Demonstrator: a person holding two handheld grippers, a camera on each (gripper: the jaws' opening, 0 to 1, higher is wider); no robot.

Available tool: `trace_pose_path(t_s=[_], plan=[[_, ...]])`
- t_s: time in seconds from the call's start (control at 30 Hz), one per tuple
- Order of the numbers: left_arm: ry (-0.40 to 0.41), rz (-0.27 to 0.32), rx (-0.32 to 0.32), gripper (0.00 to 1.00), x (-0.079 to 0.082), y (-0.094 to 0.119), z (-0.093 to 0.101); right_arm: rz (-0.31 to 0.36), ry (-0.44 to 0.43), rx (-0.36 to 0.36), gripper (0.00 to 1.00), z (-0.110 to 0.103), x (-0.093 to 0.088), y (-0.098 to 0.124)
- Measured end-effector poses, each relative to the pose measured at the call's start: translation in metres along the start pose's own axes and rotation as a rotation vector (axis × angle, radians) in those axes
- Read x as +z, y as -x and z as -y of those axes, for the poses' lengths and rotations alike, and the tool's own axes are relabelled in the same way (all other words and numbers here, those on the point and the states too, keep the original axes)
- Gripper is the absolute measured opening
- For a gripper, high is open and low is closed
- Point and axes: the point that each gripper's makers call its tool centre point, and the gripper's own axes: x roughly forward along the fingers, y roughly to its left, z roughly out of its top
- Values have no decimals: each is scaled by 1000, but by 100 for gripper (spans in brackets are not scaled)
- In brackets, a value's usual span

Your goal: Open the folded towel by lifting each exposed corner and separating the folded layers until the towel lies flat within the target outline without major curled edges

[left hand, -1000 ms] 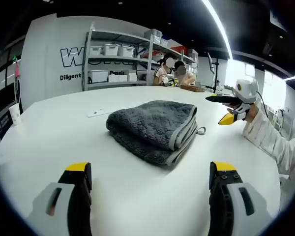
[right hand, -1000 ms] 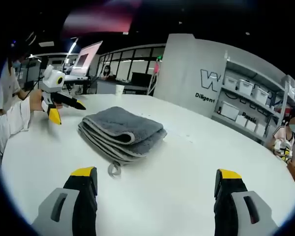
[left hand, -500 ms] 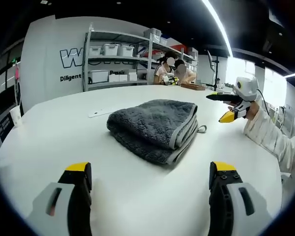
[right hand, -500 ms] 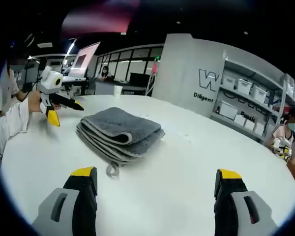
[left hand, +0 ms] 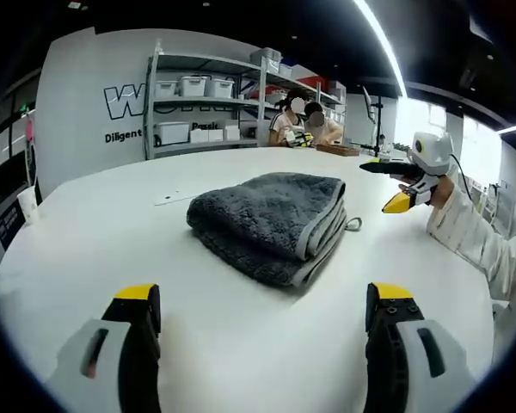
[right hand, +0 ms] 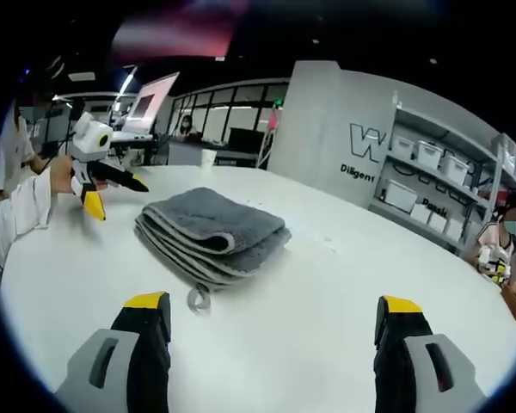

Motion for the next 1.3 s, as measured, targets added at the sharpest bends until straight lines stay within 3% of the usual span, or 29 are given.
trace_pose_path(t_s=[0.33,0.47,0.63,1.3], plan=[[-1,-6,3,98,-1,0,-1,19,17,-1,97,-3,5,1],[0,-5,1,98,-1,0,-1,70,26,-13,95,-1,15,2],[-1,-11,-1,98,-2,0,0,157,72,-11,89,-9,33,1],[-5,-23,-2,98,-4,-2,0,206,255,-20,59,-38,47,-13]])
